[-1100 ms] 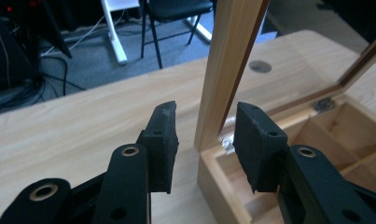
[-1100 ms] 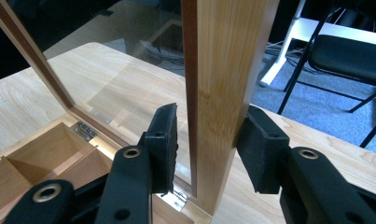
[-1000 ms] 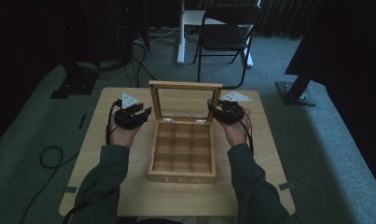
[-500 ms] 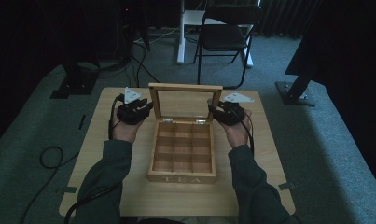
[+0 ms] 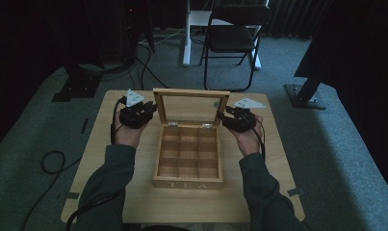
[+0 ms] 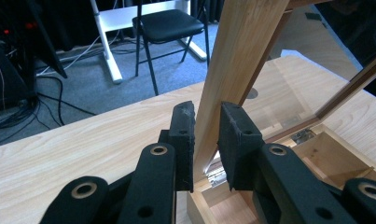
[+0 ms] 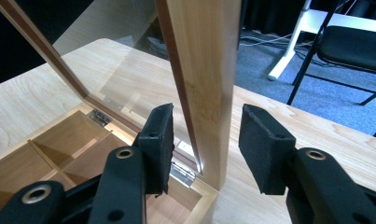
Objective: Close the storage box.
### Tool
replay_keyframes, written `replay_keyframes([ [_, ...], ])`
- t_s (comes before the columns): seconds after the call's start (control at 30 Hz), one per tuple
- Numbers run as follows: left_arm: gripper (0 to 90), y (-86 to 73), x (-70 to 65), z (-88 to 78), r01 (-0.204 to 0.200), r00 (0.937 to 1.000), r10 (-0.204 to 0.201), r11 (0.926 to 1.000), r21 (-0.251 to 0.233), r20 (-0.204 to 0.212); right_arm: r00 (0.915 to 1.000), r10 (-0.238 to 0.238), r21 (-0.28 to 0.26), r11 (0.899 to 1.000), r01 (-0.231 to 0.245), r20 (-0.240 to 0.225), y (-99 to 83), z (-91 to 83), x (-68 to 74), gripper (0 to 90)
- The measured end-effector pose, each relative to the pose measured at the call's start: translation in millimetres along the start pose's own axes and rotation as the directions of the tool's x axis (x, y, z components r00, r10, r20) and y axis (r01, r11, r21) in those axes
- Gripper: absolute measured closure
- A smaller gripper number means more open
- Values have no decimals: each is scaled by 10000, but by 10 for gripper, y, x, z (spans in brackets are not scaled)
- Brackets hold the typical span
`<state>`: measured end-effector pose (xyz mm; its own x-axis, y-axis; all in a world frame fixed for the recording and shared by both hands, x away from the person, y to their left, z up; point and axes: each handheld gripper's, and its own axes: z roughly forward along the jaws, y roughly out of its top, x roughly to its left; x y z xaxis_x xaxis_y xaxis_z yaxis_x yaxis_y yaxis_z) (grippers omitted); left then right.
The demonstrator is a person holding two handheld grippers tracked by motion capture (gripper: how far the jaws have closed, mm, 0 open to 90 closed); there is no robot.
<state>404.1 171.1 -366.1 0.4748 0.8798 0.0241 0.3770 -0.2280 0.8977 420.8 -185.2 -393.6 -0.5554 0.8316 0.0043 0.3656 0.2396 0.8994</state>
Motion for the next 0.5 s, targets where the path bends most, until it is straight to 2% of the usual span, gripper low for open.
replay_keyframes([
  [0.2,759,-26,-44,-21,-125,9999,125,9999,-55,94,9999,-112,53,9999,112,-47,26,-114,7,591],
  [0.33,759,-39,-57,-42,-266,9995,267,9996,-47,182,9998,-146,-137,9998,144,-109,44,-195,33,600],
  [0.5,760,-60,-64,-67,-293,9994,294,9996,-63,202,9999,-147,-149,9998,146,-73,66,-279,70,672],
])
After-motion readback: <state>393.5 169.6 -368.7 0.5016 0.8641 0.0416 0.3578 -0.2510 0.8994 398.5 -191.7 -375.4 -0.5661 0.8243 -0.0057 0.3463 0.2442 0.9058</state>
